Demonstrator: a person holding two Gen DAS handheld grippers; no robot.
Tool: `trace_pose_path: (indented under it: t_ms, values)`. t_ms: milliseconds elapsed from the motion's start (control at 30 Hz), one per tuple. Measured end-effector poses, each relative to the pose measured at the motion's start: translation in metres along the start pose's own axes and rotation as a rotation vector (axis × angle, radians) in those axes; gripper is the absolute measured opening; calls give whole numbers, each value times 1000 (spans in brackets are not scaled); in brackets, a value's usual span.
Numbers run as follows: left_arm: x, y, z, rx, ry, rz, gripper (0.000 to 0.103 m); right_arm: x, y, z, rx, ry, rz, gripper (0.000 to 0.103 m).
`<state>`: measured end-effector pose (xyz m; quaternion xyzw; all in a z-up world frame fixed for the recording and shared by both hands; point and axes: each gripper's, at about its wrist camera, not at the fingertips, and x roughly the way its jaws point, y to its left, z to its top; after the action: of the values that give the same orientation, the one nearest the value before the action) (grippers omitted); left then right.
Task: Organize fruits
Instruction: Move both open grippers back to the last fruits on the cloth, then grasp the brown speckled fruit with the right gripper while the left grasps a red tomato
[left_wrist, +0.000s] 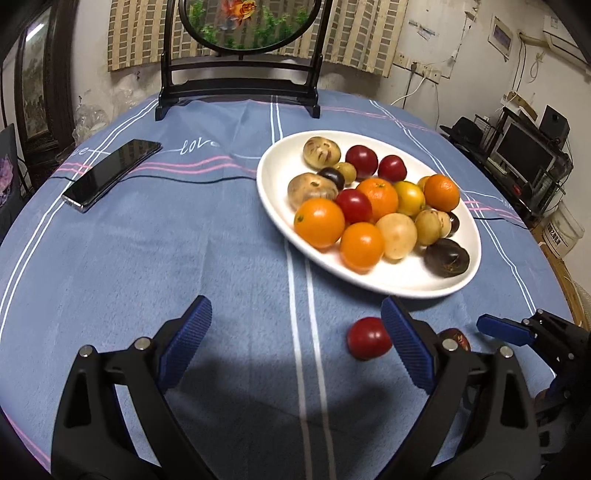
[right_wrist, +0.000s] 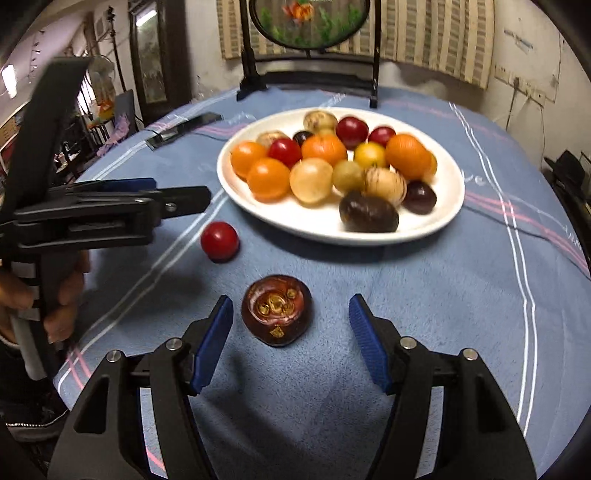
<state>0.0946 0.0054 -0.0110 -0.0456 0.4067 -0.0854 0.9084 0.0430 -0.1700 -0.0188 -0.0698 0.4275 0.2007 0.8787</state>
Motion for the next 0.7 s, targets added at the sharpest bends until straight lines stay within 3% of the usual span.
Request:
trace_pose_path:
  t_ms: [100,267,533,700]
  values:
    - [2,3,-3,-12,19,3,95,10,2,0,5,40,7,65]
    - [6,0,-7,8,47,0,95,15,7,2,2,57,-28,44]
    - [5,-14,-12,56,57,-17,95,6,-10,-4,88,29,47,43]
    - [6,-22,-16,90,76,-30,95,-5,-21,-11,136,2,25,43]
